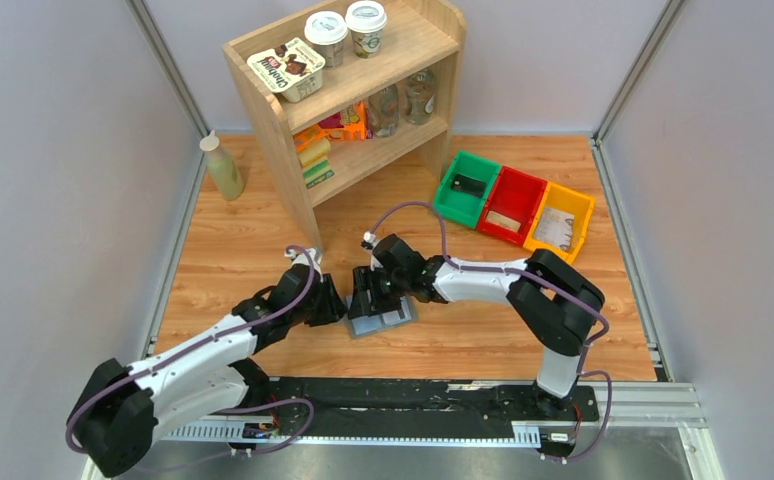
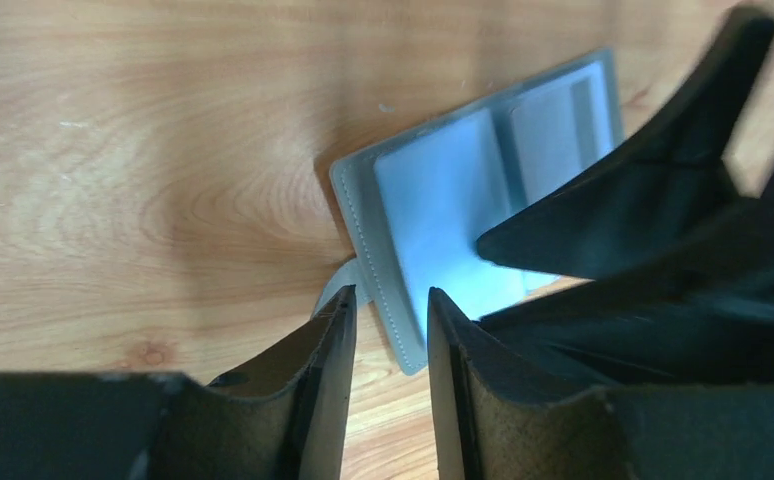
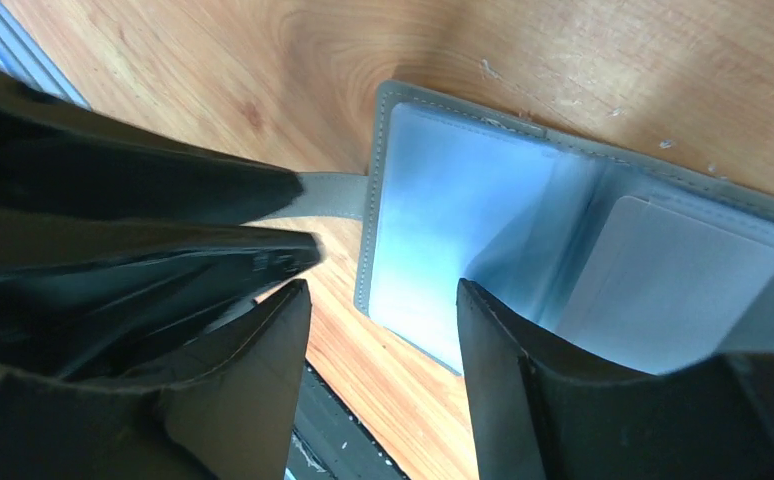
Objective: Take the credit cards out of the card holder
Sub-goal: Remove the credit card from the card holder.
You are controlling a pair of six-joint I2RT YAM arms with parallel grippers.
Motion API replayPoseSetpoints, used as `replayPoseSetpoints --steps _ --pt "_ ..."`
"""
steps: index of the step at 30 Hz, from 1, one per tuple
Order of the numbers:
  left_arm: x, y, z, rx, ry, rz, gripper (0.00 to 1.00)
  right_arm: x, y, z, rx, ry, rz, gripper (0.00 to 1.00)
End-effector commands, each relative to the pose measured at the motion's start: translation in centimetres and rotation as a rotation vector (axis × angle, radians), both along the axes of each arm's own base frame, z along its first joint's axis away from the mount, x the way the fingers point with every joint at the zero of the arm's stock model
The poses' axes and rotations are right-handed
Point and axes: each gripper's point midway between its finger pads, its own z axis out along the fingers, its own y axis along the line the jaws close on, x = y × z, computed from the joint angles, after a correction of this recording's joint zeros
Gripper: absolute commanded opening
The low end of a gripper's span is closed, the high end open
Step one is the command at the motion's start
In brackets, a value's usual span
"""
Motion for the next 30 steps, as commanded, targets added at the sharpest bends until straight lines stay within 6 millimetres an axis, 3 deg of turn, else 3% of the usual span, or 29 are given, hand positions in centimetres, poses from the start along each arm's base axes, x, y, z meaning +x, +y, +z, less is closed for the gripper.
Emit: replayPoseSetpoints --steps 1,5,8,16,21,30 --pt "1.3 0.7 2.4 -0.074 -0.106 0.097 0.41 0.1 1.5 -0.1 0.041 0.002 0.044 0.57" --pt "1.4 1.0 4.1 -0.13 -0.163 0.13 0.43 0.6 0.6 -1.6 0.002 0.034 -0.009 0.48" --pt "1.5 0.4 4.9 -0.169 -0.171 0.122 0.43 1.0 0.0 -2.3 -0.018 0.042 -0.037 0.3" --pt "2.3 -2.5 6.1 -0.245 -0.141 0.057 0.42 1.9 -0.2 -0.4 -0.012 -0.015 -0.06 0.09" --pt "2.8 -4.0 5.8 -0.256 -0.103 0.03 0.41 2.7 -1.1 1.0 -0.025 -0.085 -0.1 0.06" --pt "2.9 -5.0 3.4 -0.242 -0.016 0.023 0.4 4.7 -5.2 2.6 -0.145 -0.218 -0.233 0.09"
